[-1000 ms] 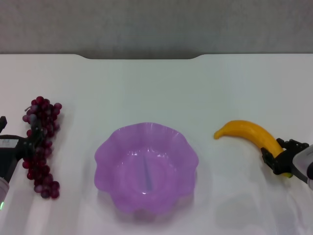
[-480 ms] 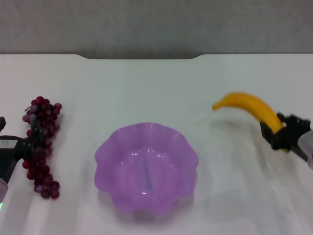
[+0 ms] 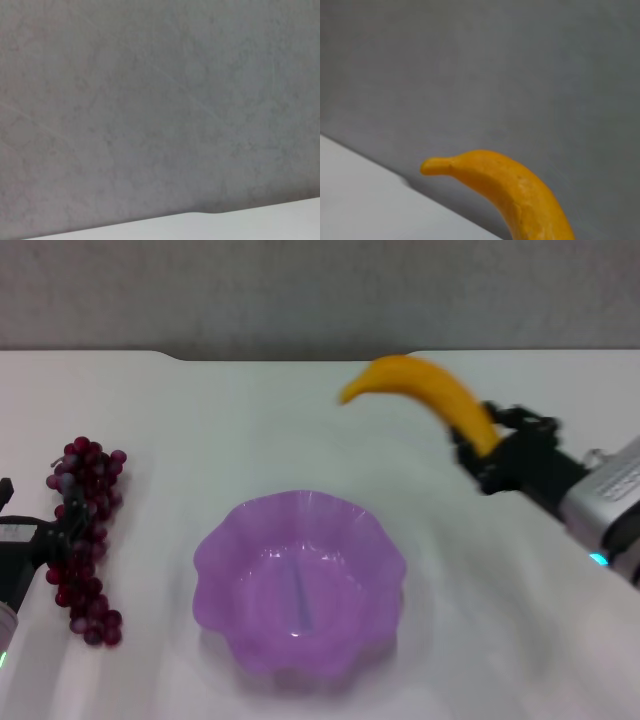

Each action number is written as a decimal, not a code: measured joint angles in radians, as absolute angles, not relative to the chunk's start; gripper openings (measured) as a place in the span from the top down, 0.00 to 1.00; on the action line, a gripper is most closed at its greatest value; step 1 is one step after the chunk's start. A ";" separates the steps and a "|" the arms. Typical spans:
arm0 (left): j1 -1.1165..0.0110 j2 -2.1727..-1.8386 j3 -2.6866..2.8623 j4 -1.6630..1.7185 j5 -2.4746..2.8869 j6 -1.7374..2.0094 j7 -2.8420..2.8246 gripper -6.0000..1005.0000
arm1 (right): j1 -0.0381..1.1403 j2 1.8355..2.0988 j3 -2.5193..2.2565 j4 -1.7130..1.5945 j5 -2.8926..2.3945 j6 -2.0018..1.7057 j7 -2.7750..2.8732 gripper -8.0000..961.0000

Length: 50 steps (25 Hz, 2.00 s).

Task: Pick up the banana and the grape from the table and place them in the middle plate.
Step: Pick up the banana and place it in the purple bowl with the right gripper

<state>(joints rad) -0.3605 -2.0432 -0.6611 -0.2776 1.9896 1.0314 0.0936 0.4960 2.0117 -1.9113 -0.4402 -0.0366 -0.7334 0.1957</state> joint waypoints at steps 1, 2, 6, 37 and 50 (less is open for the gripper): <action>-0.361 -2.043 -0.661 -0.278 1.990 1.031 0.094 0.12 | 0.498 2.012 -1.934 -0.453 -0.036 -0.733 0.198 0.46; -0.361 -2.043 -0.661 -0.278 1.990 1.031 0.094 0.12 | 0.500 2.012 -1.969 -0.471 -0.037 -0.734 0.203 0.46; -0.360 -2.043 -0.661 -0.278 1.990 1.031 0.094 0.12 | 0.514 2.014 -2.091 -0.507 -0.037 -0.731 0.235 0.46; -0.364 -2.043 -0.661 -0.281 1.990 1.031 0.094 0.12 | 0.529 2.019 -2.319 -0.499 -0.034 -0.617 0.320 0.43; -0.362 -2.043 -0.661 -0.279 1.990 1.031 0.094 0.12 | 0.531 2.019 -2.329 -0.506 -0.036 -0.617 0.318 0.42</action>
